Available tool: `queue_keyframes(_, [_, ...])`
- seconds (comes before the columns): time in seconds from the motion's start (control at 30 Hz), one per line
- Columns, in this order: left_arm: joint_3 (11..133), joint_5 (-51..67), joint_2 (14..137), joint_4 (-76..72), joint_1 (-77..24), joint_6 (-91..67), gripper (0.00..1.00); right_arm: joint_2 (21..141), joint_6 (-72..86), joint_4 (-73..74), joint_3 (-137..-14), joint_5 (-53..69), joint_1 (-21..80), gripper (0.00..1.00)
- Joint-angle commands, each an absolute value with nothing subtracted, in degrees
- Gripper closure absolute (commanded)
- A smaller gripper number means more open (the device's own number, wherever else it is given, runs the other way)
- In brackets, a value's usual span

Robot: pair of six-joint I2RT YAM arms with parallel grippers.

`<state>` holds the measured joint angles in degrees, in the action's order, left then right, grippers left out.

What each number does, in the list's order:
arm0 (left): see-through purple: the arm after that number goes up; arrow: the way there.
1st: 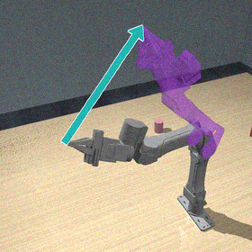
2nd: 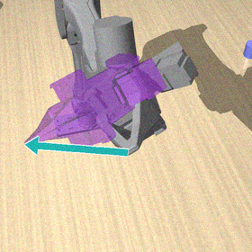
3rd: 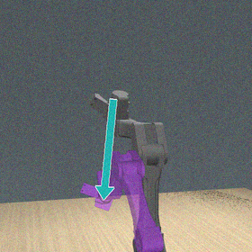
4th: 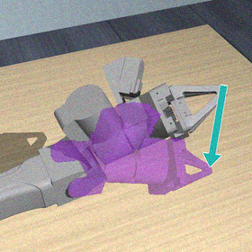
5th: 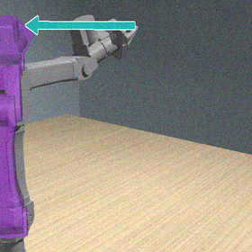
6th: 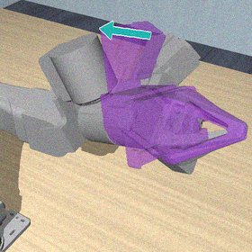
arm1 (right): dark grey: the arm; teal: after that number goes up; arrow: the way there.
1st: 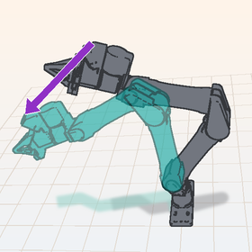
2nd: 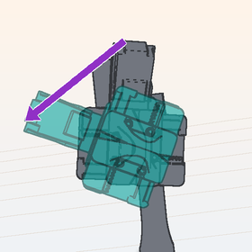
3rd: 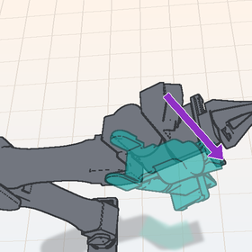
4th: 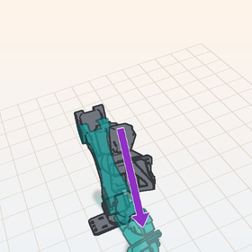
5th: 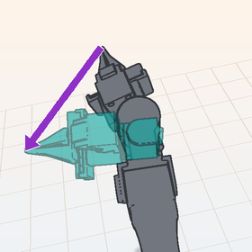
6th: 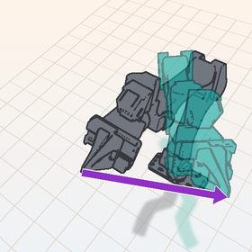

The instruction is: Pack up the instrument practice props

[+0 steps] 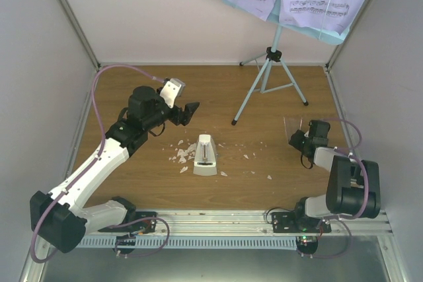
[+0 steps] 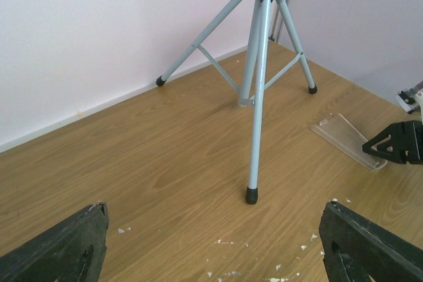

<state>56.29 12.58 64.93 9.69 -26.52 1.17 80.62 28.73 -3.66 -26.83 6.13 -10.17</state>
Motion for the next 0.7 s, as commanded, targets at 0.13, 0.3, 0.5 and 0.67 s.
queue_keyframes(0.13, [56.1, 11.6, 63.9, 7.6, -27.0, 2.4, 0.13, 82.3, 28.6, -3.7, -27.1, 6.9, -10.8, 0.62])
queue_keyframes(0.3, [56.1, 11.4, 63.9, 7.7, -27.0, 2.5, 0.13, 82.2, 28.8, -3.6, -27.0, 6.7, -10.8, 0.75])
queue_keyframes(0.5, [56.1, 11.1, 63.8, 7.7, -27.1, 2.5, 0.13, 82.0, 29.0, -3.4, -26.9, 6.3, -10.7, 0.88])
queue_keyframes(0.67, [56.1, 11.1, 63.7, 7.7, -27.1, 2.5, 0.13, 80.8, 29.0, -3.3, -26.6, 5.8, -10.8, 0.97])
